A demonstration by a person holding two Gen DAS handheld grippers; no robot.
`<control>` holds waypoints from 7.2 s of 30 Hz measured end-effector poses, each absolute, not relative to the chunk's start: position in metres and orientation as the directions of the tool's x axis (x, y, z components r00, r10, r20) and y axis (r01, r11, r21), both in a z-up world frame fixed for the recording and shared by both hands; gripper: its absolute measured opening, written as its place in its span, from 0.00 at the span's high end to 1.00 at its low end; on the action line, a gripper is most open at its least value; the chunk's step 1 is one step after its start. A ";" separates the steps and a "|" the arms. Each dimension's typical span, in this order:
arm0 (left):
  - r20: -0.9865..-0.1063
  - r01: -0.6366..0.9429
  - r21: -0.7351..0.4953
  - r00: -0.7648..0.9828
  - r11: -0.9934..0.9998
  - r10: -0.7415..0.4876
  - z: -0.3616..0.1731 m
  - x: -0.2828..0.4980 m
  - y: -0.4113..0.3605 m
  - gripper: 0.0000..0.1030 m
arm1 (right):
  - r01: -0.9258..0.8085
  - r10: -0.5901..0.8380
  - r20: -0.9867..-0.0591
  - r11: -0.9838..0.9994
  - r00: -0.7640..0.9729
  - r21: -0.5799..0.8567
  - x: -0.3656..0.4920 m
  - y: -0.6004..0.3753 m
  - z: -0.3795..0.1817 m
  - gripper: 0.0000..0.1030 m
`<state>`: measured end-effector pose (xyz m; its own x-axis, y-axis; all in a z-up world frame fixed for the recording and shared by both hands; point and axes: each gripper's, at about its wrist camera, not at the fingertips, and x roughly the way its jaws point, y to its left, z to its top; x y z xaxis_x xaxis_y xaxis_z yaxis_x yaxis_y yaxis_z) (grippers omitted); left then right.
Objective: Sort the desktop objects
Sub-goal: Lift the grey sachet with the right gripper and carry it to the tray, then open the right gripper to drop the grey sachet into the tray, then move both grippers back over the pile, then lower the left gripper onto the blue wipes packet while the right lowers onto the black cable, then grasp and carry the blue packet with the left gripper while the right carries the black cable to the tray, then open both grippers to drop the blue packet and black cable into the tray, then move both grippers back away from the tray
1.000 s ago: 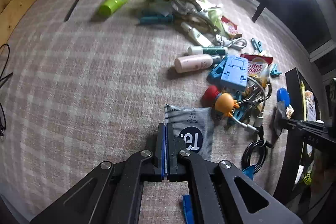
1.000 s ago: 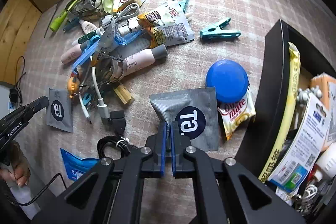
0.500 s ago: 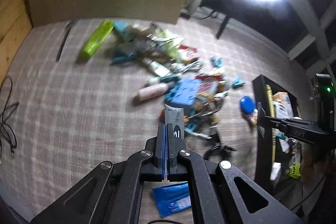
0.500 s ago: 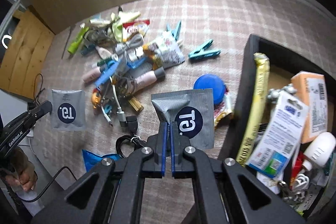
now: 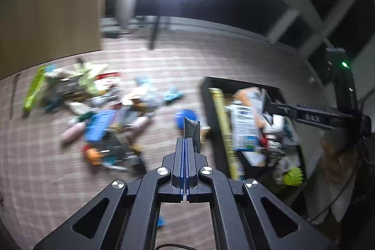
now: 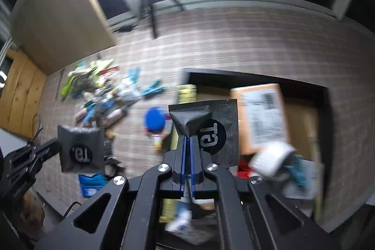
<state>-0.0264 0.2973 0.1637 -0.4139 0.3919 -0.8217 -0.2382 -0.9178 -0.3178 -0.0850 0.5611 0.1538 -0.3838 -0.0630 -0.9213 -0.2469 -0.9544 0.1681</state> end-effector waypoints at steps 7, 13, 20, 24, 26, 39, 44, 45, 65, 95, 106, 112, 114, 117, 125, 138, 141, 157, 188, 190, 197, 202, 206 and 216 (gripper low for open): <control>-0.808 -0.399 -0.341 -0.337 -0.851 0.483 0.172 -0.017 0.393 1.00 | -0.351 0.022 -0.928 -0.929 -0.372 0.119 -0.058 0.626 0.157 0.97; -0.799 -0.481 -0.344 -0.302 -0.806 0.521 0.179 -0.016 0.456 1.00 | -0.405 0.050 -0.932 -0.908 -0.358 0.106 -0.042 0.664 0.152 0.97; -0.796 -0.518 -0.348 -0.277 -0.781 0.538 0.179 -0.020 0.497 1.00 | -0.430 0.059 -0.936 -0.897 -0.347 0.103 -0.034 0.688 0.147 0.97; -0.809 -0.504 -0.340 -0.274 -0.794 0.520 0.172 -0.024 0.508 0.96 | -0.425 0.046 -0.937 -0.898 -0.347 0.113 -0.033 0.693 0.146 0.92; -0.825 -0.478 -0.345 -0.257 -0.808 0.504 0.165 -0.029 0.507 0.71 | -0.442 0.047 -0.943 -0.890 -0.330 0.110 -0.033 0.696 0.145 0.80; -0.846 -0.419 -0.250 -0.343 -0.873 0.407 0.162 -0.025 0.466 0.67 | -0.391 0.016 -0.931 -0.910 -0.363 0.137 -0.039 0.675 0.149 0.71; -0.862 -0.364 -0.230 -0.355 -0.903 0.362 0.150 -0.029 0.434 0.67 | -0.350 -0.001 -0.932 -0.927 -0.363 0.137 -0.049 0.650 0.147 0.71; -0.865 -0.348 -0.224 -0.360 -0.910 0.350 0.148 -0.029 0.424 0.67 | -0.342 -0.008 -0.932 -0.929 -0.364 0.141 -0.051 0.644 0.146 0.71; -0.908 -0.155 -0.119 -0.383 -0.981 0.171 0.113 0.006 0.216 0.50 | -0.052 -0.139 -0.941 -0.985 -0.310 0.162 -0.074 0.472 0.121 0.71; -0.953 -0.618 0.121 -0.292 -0.777 0.083 0.015 0.067 0.253 0.26 | -0.155 -0.188 -0.973 -0.966 -0.135 0.208 -0.095 0.350 0.010 0.69; -0.954 -0.644 0.054 -0.258 -0.763 0.151 0.011 0.062 0.248 0.16 | -0.152 -0.099 -0.981 -0.981 -0.166 0.125 -0.112 0.343 0.011 0.82; -0.956 -0.644 0.009 -0.229 -0.765 0.182 0.008 0.063 0.246 0.19 | -0.141 -0.090 -0.982 -0.983 -0.165 0.114 -0.116 0.341 0.014 0.84; -0.952 -0.643 0.000 -0.234 -0.766 0.196 0.010 0.062 0.246 0.32 | -0.141 -0.095 -0.981 -0.983 -0.166 0.119 -0.115 0.341 0.015 0.84; -0.949 -0.637 0.001 -0.245 -0.771 0.201 0.015 0.060 0.248 0.54 | -0.146 -0.112 -0.980 -0.980 -0.167 0.137 -0.111 0.343 0.012 0.85; -0.942 -0.543 -0.069 -0.240 -0.837 0.233 0.022 0.046 0.235 0.80 | -0.173 -0.155 -0.970 -0.967 -0.187 0.188 -0.100 0.364 0.021 0.86; -0.928 -0.468 -0.071 -0.293 -0.881 0.231 0.053 0.026 0.256 0.85 | -0.146 -0.171 -0.959 -0.968 -0.225 0.206 -0.080 0.390 0.048 0.86; -0.922 -0.467 -0.068 -0.309 -0.882 0.235 0.064 0.022 0.265 0.85 | -0.147 -0.173 -0.953 -0.966 -0.248 0.213 -0.073 0.399 0.058 0.86; -0.883 -0.566 -0.069 -0.349 -0.822 0.314 0.109 0.015 0.339 0.85 | -0.259 -0.084 -0.933 -0.949 -0.351 0.182 -0.021 0.509 0.118 0.86; -0.872 -0.700 -0.096 -0.283 -0.707 0.399 0.133 0.019 0.548 0.54 | -0.429 0.005 -0.933 -0.889 -0.359 0.161 0.067 0.660 0.117 0.84; -0.859 -0.687 -0.078 -0.321 -0.722 0.399 0.138 0.021 0.549 0.24 | -0.437 0.008 -0.934 -0.885 -0.358 0.160 0.066 0.662 0.120 0.76; -0.831 -0.665 -0.065 -0.376 -0.744 0.410 0.153 0.024 0.538 0.24 | -0.406 0.035 -0.908 -0.901 -0.417 0.152 0.071 0.650 0.144 0.67; -0.820 -0.657 -0.070 -0.391 -0.750 0.419 0.160 0.027 0.528 0.24 | -0.378 0.052 -0.896 -0.916 -0.440 0.132 0.068 0.635 0.157 0.66; -0.817 -0.644 -0.079 -0.395 -0.761 0.419 0.162 0.024 0.516 0.24 | -0.363 0.043 -0.893 -0.922 -0.448 0.138 0.063 0.626 0.160 0.65; -0.830 -0.562 -0.063 -0.430 -0.825 0.356 0.161 0.015 0.455 0.22 | -0.319 0.060 -0.884 -0.942 -0.463 0.103 0.041 0.578 0.162 0.55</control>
<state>0.0152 0.4551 0.1608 -0.4300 0.3561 -0.8296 -0.5615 -0.8250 -0.0630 0.0413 0.5777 0.1616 -0.4628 0.0598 -0.8844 -0.3187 -0.9422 0.1030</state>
